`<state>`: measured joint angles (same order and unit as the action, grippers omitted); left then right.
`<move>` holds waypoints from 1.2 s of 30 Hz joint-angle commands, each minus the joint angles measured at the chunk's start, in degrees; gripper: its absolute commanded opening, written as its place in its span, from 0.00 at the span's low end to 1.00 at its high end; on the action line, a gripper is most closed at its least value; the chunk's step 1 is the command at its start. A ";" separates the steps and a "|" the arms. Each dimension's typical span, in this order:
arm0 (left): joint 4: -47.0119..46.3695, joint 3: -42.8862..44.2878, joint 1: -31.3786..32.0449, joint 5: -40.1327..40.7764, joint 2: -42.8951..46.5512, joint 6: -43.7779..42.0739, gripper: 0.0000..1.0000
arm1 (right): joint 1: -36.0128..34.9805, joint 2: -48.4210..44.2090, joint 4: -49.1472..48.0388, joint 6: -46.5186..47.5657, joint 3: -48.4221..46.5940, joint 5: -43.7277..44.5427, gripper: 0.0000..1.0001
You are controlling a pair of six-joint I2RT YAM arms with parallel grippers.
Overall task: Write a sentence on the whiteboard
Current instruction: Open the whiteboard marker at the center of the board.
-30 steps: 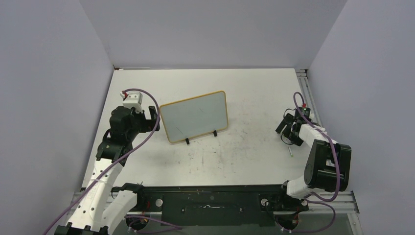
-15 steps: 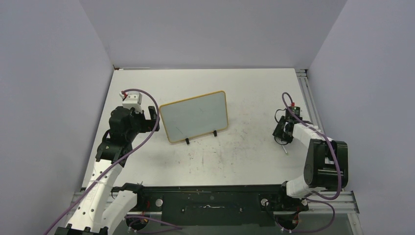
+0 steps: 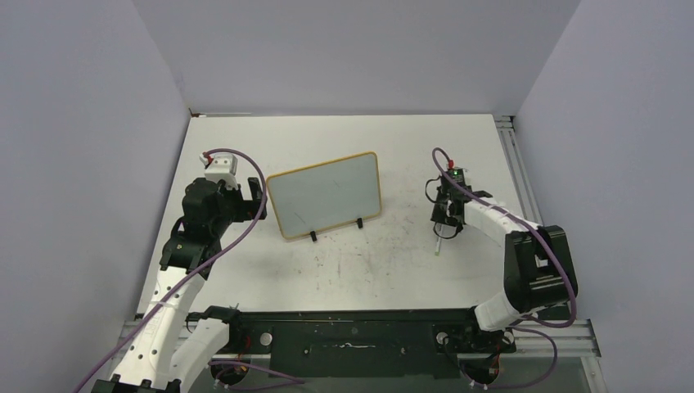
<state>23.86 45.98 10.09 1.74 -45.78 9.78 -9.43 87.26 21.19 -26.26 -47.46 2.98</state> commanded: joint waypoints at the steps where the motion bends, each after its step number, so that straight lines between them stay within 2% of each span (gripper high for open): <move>1: -1.09 1.09 -0.05 0.71 0.61 -0.64 0.96 | -5.86 1.19 -1.55 -2.58 -4.08 1.44 0.20; 4: -1.15 1.00 -0.31 0.52 0.53 -0.64 0.96 | -8.72 2.03 -1.44 -3.16 -4.84 2.48 0.21; 7: -1.19 0.96 -0.43 0.53 0.52 -0.64 0.96 | -11.08 1.16 0.74 -3.06 -5.18 6.58 0.26; 11: -1.26 0.96 -0.66 0.30 0.43 -0.64 0.96 | -11.68 -3.39 3.53 -2.30 -4.07 10.71 0.46; 14: -1.34 0.88 -0.75 0.07 0.42 -0.56 0.96 | -10.92 -5.32 4.98 -1.66 -2.57 11.85 0.51; 21: -1.45 0.79 -0.73 -0.15 0.34 -0.46 0.96 | -4.44 -5.45 2.67 0.02 1.73 4.03 0.50; 31: -1.53 0.70 -0.96 -0.24 0.16 -0.36 0.96 | -4.02 -3.21 1.12 1.98 3.14 0.45 0.45; 36: -1.50 0.87 -1.16 0.31 0.14 -0.20 0.96 | -3.94 -1.65 0.77 1.84 3.72 0.16 0.40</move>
<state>23.83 45.98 9.39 1.69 -45.82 9.80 -13.21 84.38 23.62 -24.88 -44.49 3.75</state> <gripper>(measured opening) 0.962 0.410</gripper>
